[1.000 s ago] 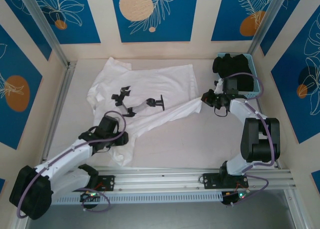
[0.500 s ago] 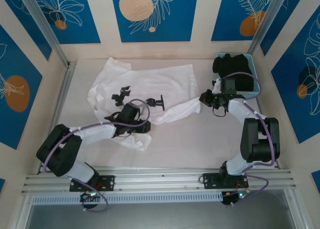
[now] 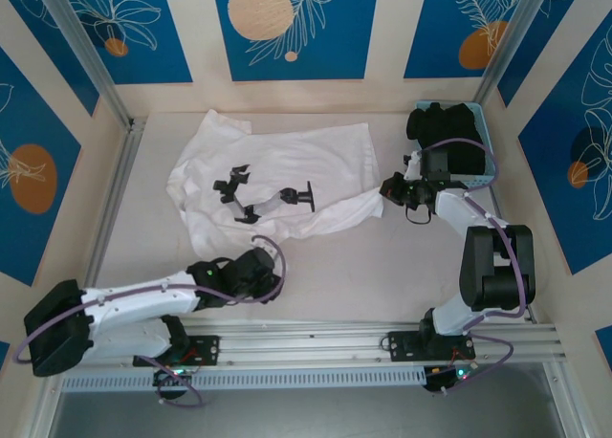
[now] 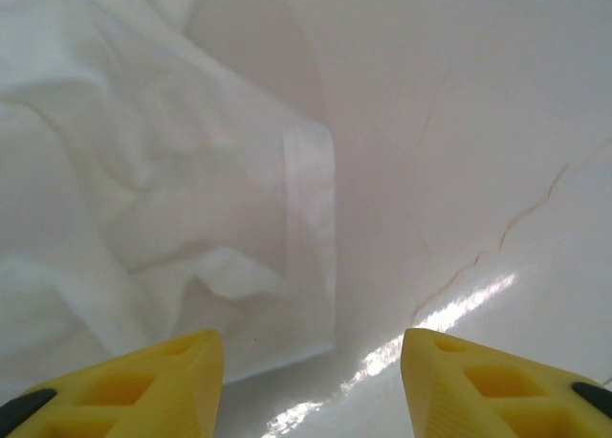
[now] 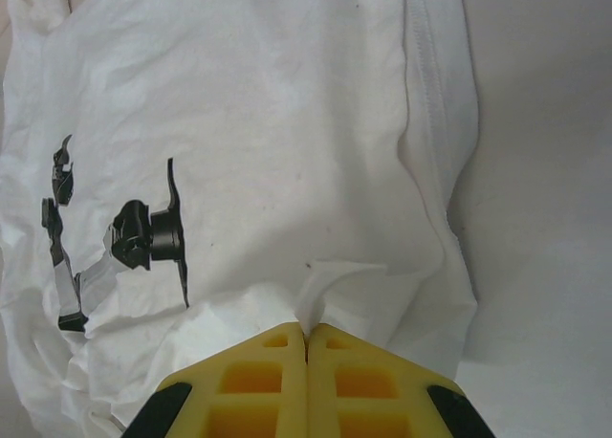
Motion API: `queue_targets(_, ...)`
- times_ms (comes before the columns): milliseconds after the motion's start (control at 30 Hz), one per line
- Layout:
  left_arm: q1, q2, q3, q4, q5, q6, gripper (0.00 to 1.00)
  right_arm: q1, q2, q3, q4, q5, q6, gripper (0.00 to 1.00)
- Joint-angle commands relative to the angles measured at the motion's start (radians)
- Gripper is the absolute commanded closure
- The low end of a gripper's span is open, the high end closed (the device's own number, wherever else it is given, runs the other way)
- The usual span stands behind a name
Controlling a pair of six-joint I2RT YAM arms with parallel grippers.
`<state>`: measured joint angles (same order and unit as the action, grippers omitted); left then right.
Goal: Fold the inside-out t-shirt
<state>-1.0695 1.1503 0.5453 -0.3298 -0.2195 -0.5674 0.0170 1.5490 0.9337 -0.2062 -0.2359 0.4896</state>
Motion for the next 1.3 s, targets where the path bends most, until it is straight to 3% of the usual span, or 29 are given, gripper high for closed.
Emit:
queue_targets(0, -0.028, 0.107, 0.038, 0.012, -0.035, 0.022, 0.48, 0.013, 0.013, -0.008, -0.016, -0.016, -0.020, 1.00)
queue_targets(267, -0.030, 0.255, 0.075, 0.042, -0.078, 0.066, 0.56, 0.017, -0.002, -0.019, -0.032, -0.011, -0.035, 1.00)
queue_targets(467, -0.025, 0.248, 0.059, 0.021, -0.100, 0.051, 0.82, 0.016, -0.004, -0.016, -0.033, -0.007, -0.036, 1.00)
queue_targets(600, 0.010, 0.103, 0.040, -0.041, -0.171, 0.056, 1.00, 0.005, -0.037, -0.012, -0.032, 0.009, -0.030, 1.00)
queue_targets(767, 0.157, -0.225, 0.073, -0.147, -0.238, 0.141, 1.00, -0.027, -0.123, 0.023, -0.037, -0.010, -0.007, 1.00)
queue_targets(933, 0.422, -0.499, 0.260, -0.224, -0.255, 0.315, 1.00, -0.084, -0.231, 0.138, -0.097, -0.029, -0.016, 1.00)
queue_targets(1033, 0.542, -0.490, 0.452, -0.277, -0.274, 0.415, 1.00, -0.135, -0.285, 0.214, -0.130, -0.038, -0.019, 1.00)
queue_targets(1267, 0.697, -0.293, 0.836, -0.394, -0.298, 0.583, 1.00, -0.269, -0.380, 0.332, -0.167, -0.080, -0.001, 1.00)
